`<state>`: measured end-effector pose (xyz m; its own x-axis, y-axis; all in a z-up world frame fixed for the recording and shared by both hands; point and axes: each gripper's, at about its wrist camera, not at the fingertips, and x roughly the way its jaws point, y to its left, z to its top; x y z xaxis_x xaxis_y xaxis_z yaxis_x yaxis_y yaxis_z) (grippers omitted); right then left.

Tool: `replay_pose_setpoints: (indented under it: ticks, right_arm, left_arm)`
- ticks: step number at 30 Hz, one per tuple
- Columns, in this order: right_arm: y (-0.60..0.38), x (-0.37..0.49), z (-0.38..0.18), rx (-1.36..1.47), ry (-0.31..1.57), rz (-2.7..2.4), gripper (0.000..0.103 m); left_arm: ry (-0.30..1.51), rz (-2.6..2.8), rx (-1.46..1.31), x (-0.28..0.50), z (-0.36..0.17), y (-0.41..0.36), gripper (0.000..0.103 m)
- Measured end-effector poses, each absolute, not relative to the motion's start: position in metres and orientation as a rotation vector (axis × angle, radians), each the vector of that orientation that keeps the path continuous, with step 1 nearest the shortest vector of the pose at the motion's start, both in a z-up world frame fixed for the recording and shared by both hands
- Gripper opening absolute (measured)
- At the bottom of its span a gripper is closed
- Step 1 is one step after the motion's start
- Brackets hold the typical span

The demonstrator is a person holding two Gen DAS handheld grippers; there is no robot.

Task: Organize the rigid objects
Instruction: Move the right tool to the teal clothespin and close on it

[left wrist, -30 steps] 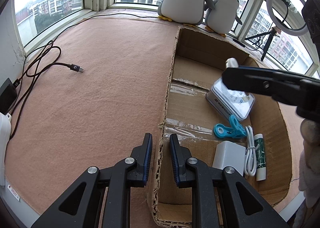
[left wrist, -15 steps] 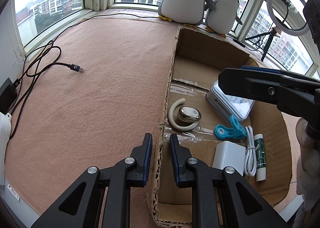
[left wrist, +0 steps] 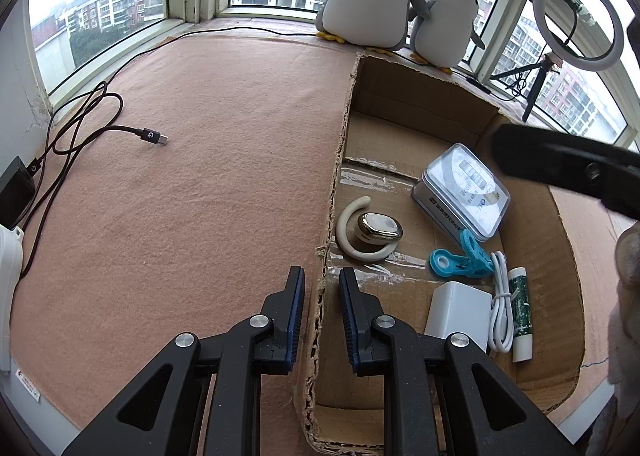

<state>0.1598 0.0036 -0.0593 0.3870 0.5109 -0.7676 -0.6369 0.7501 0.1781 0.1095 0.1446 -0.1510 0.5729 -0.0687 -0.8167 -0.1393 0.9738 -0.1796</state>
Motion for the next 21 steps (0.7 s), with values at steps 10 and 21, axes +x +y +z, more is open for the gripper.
replay_pose_setpoints:
  ticks: [10, 21]
  right_arm:
    - [-0.087, 0.189, -0.056, -0.022, 0.961, 0.515, 0.06]
    - [-0.193, 0.233, -0.081, 0.161, 1.069, 0.159, 0.06]
  left_arm:
    - [0.962, 0.041, -0.233, 0.109, -0.151, 0.145, 0.02]
    - [0.962, 0.041, -0.229, 0.11, -0.151, 0.145, 0.02]
